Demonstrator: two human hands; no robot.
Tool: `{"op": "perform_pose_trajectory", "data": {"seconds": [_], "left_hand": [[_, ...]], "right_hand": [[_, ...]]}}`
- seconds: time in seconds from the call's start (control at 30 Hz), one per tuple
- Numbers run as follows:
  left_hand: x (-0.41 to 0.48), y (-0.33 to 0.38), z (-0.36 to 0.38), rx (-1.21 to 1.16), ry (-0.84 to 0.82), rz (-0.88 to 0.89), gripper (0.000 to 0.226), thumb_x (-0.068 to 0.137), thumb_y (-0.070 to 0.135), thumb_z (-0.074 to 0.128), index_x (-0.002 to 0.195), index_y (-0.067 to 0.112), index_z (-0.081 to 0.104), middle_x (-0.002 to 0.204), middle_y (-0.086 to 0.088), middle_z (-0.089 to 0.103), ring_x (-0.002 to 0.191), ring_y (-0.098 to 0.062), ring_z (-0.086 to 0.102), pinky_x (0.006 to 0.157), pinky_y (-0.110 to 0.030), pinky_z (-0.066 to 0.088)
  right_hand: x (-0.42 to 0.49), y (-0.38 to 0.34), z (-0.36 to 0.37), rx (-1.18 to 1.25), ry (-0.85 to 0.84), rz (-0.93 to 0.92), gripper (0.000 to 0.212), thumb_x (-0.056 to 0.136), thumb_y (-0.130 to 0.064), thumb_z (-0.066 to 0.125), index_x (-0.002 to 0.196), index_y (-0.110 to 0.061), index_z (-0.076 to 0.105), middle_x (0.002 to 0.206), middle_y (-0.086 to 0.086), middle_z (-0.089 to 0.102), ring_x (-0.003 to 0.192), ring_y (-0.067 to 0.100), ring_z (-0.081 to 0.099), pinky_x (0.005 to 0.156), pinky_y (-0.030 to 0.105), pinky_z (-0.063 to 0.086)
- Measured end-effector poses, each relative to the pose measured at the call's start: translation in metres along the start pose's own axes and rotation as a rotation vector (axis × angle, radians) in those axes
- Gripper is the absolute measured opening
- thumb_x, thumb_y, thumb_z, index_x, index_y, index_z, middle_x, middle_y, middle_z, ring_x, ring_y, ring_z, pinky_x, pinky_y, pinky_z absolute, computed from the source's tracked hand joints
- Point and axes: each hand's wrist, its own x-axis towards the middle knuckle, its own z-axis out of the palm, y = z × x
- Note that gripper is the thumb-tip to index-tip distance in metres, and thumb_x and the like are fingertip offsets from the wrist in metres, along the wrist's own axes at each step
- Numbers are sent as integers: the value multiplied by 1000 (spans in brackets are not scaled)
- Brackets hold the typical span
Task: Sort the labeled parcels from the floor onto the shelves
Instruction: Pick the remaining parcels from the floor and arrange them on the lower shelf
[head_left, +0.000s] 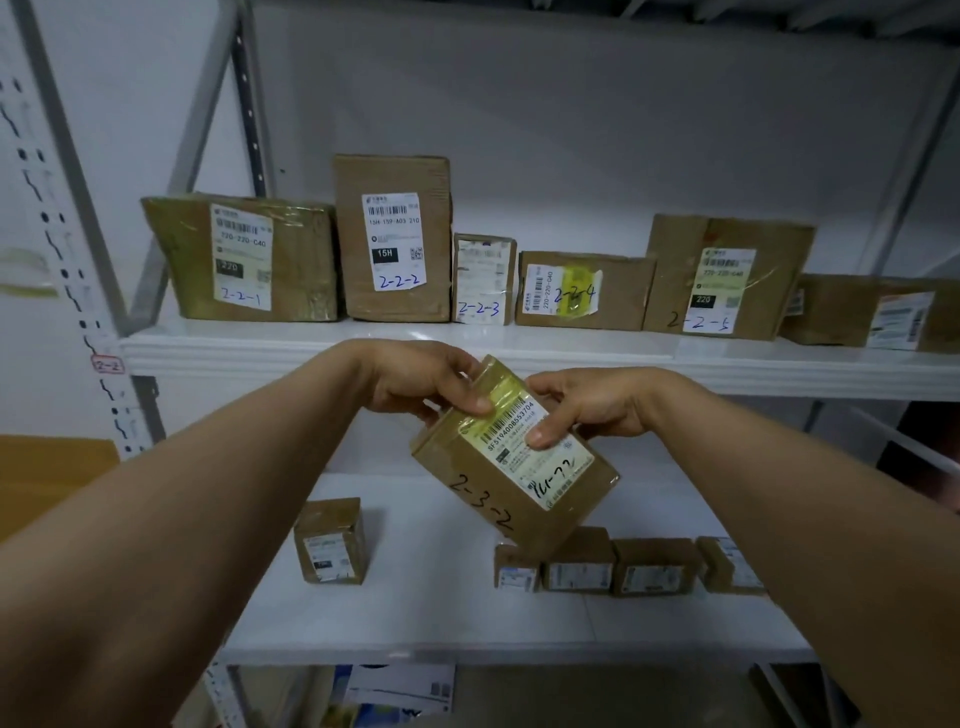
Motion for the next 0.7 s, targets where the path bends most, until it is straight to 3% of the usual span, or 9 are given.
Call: {"op": "perform_pose_trajectory", "data": {"seconds": [0.17, 0.3, 0.47, 0.6, 0.7], "left_hand": [[10, -20, 5, 52, -37, -36, 40, 83, 12, 74, 122, 10, 64, 121, -9, 69, 120, -27, 61, 110, -52, 40], [15, -47, 3, 0, -47, -92, 41, 84, 4, 71, 124, 6, 61, 127, -16, 65, 124, -32, 58, 111, -57, 36], [15, -83, -3, -135, 24, -160, 47, 83, -11, 64, 124, 5, 49, 120, -17, 66, 110, -31, 66, 96, -49, 52], [13, -109, -18, -183, 28, -194, 56, 84, -15, 61, 134, 0, 42, 128, -24, 60, 116, -37, 62, 94, -51, 53], [17, -129, -26, -240, 73, -215, 51, 83, -13, 63, 128, 4, 47, 121, -20, 66, 111, -35, 66, 88, -48, 57]], "right_hand": [[18, 13, 5, -14, -49, 27, 62, 79, -1, 79, 134, -24, 58, 124, 9, 71, 118, 31, 66, 108, 54, 45], [37, 20, 16, -54, -39, 69, 47, 79, -10, 82, 119, -24, 63, 117, 7, 74, 112, 27, 69, 106, 52, 48], [56, 19, 32, -112, -57, 92, 45, 78, -21, 85, 117, -24, 65, 110, 4, 76, 106, 23, 72, 99, 48, 53], [68, 19, 44, -169, -47, 98, 42, 78, -16, 84, 113, -28, 66, 103, -1, 78, 100, 18, 73, 86, 38, 58], [82, 19, 52, -173, 4, 100, 38, 80, -13, 82, 111, -26, 65, 102, 3, 78, 93, 19, 76, 82, 38, 62]]}}
